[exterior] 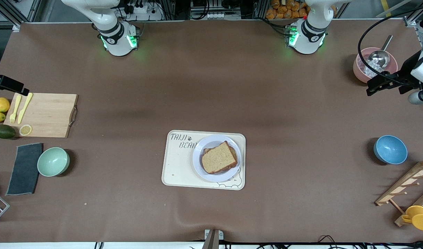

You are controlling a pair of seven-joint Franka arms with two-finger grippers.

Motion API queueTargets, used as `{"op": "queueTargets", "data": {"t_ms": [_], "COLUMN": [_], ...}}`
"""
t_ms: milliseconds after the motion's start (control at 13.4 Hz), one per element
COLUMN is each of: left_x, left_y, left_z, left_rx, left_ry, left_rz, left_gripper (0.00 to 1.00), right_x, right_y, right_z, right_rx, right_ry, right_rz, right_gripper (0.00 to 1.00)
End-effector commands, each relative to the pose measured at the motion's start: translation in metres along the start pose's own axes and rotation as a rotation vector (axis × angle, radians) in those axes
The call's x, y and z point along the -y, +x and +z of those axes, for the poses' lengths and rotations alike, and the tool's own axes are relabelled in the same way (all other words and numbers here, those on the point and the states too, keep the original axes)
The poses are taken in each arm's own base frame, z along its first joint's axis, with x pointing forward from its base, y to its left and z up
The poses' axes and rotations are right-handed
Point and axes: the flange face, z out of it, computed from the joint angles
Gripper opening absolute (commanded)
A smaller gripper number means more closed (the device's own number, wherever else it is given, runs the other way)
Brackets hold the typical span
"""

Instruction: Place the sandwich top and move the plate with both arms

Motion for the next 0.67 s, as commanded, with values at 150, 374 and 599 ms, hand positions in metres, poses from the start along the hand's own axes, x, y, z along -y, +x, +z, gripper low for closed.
{"op": "queueTargets", "data": {"t_ms": [150,374,599], "left_x": [0.0052,0.0026,-0.0004], "left_y": [-0.0090,-0.0088,-0.0076], "left_z": [-0.0043,-0.0050,-0.0047], "left_rx": [-0.017,-0.019,-0.020], "left_ry": [-0.008,-0.002,0.002], "left_rz": [0.002,0.005,0.005], "left_gripper": [1.00,1.00,1.00], "right_x": [0.0072,0.0067,0.0126], "right_y": [-0.0015,-0.0064,-0.0077], "right_z": [-0.0045,-0.0061,-0.0022], "right_rx": [0.003,0.021,0.044], "right_ry": [0.003,0.002,-0.001], "right_rz": [-0.009,-0.009,-0.007], "right_gripper": [1.00,1.00,1.00]}}
